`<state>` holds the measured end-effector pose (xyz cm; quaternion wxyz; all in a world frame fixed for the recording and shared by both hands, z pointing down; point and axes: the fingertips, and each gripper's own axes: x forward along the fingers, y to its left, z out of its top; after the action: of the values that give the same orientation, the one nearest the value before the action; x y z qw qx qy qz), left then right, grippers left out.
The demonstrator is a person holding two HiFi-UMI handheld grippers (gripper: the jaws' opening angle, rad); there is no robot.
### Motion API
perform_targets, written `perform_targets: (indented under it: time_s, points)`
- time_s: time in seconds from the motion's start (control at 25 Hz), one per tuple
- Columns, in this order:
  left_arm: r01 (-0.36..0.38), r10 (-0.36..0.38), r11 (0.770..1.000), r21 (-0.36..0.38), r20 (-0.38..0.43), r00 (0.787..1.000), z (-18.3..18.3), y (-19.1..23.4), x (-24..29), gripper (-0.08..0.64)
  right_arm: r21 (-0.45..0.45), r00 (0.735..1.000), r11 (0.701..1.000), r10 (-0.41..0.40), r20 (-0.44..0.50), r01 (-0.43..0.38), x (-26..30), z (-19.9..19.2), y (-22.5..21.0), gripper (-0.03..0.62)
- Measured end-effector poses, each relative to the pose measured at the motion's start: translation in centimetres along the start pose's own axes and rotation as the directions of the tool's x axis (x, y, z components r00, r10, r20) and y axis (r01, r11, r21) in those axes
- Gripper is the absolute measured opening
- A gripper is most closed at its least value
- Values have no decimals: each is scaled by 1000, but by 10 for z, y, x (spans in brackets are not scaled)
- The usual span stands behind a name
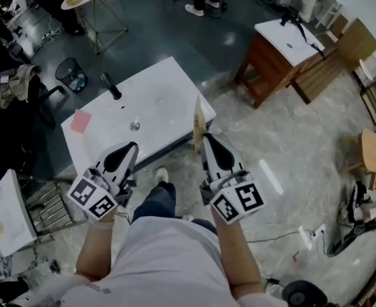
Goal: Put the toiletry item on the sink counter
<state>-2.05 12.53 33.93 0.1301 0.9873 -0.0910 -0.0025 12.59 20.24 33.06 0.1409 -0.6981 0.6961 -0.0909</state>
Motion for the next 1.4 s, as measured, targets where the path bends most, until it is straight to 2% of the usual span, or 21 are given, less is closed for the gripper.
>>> perform_targets:
  time_s: [0.48,0.64,0.84,1.08,1.24,1.4]
  points:
    - [-7,7,999,-43,-15,1000,20,150,52,17,-2,997,999,-32,-76,32,161,-20,-39,20]
    - [8,-12,996,-93,-34,999,25,194,63,17,-10,992,997,-71,-107,71,211,-25,-49,20]
    - [34,-42,992,-124,-65,997,18,213,85,17,2,981,993,-117,-155,118,242,-39,-75,20]
    - [20,-36,988,-150,-108,993,11,232,107,17,10,961,989,-139,-240,145,274,-58,-107,20]
    - [-12,-7,987,-158,-124,992,5,233,116,17,-1,940,988,-145,-308,153,278,-74,-127,20]
    - [-82,61,984,-161,-130,990,1,244,130,17,1,916,992,-116,-384,126,300,-94,-154,20]
